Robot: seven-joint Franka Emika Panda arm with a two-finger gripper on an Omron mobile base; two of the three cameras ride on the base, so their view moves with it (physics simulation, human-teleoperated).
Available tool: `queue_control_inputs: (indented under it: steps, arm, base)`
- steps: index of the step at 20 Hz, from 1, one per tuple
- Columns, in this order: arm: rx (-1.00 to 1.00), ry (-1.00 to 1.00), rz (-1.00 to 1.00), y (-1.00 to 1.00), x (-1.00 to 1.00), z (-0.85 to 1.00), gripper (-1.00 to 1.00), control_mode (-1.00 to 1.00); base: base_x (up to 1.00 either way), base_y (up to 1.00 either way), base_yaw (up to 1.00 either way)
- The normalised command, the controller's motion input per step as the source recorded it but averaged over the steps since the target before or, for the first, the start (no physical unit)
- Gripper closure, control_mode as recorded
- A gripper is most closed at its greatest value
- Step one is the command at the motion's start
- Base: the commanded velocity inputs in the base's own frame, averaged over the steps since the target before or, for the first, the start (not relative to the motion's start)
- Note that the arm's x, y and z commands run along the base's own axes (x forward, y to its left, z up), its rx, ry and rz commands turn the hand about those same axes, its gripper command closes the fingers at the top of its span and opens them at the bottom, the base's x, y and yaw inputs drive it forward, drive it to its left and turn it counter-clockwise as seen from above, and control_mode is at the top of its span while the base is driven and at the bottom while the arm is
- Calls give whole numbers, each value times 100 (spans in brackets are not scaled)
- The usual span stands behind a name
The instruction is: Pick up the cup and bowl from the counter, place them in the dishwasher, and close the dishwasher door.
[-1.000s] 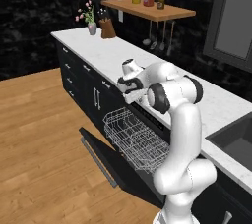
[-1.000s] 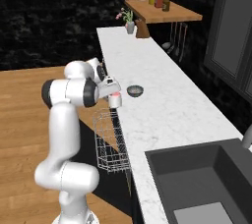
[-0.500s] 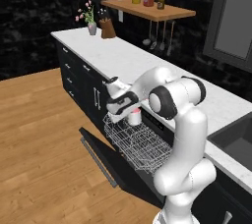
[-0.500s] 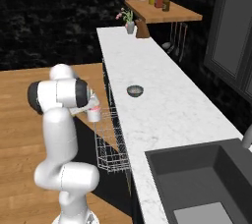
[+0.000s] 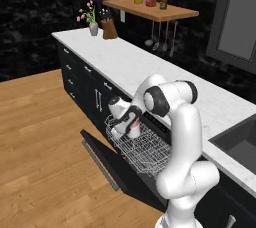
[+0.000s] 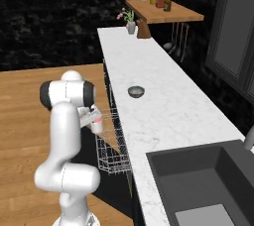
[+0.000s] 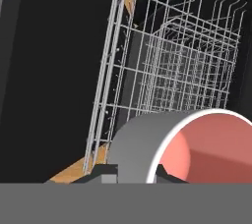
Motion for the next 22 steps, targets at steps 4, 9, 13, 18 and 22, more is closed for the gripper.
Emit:
queue_control_inputs:
  steps: [4, 9, 13, 18, 22]
  arm:
    - [-10, 0, 9, 0, 51, -67, 100, -100]
    - [-4, 1, 3, 0, 58, -51, 100, -100]
    - [0, 1, 6, 0, 52, -55, 100, -100]
    - [0, 0, 9, 0, 52, -58, 100, -100]
    - [0, 0, 10, 0, 48, -63, 100, -100]
  base:
    - [0, 0, 0]
    - [0, 0, 0]
    - [0, 0, 0]
    - [0, 0, 0]
    - [0, 0, 0]
